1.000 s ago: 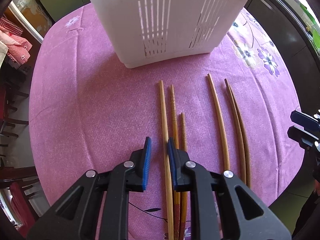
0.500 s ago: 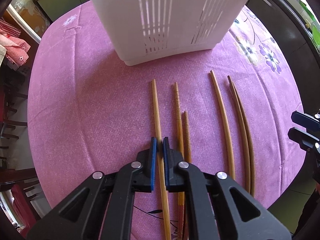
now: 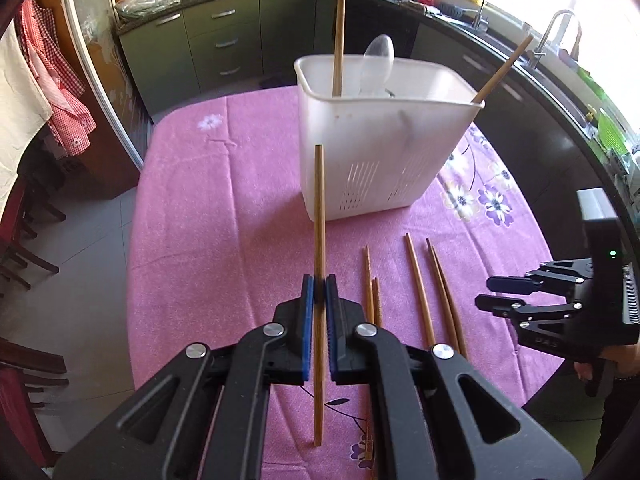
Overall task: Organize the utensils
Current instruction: 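Grasp another wooden chopstick with the left tool while the right tool grasps another chopstick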
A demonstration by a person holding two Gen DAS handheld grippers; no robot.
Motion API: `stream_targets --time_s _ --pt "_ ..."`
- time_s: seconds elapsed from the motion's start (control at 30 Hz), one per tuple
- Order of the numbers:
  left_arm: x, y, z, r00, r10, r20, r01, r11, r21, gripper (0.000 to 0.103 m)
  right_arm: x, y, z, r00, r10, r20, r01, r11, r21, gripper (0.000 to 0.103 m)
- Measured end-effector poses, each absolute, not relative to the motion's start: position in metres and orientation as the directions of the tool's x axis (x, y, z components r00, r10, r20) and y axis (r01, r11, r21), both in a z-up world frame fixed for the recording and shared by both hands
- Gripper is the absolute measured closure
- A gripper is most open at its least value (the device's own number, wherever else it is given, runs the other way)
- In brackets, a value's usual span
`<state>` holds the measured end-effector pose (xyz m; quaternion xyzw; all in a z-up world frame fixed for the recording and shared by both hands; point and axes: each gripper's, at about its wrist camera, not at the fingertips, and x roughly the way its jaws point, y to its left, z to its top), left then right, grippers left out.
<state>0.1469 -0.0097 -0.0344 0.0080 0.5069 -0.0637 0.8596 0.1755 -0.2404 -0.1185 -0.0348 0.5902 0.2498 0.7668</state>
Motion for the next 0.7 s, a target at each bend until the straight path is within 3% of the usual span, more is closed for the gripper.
stream_targets --time_s 0.7 --pt "0.111 0.006 -0.003 0.576 -0.143 -0.805 0.148 0.987 -0.069 0.097 0.185 -0.177 -0.144 0.121 0.143 -0.982 -0.467 0.882 0.071 0.084"
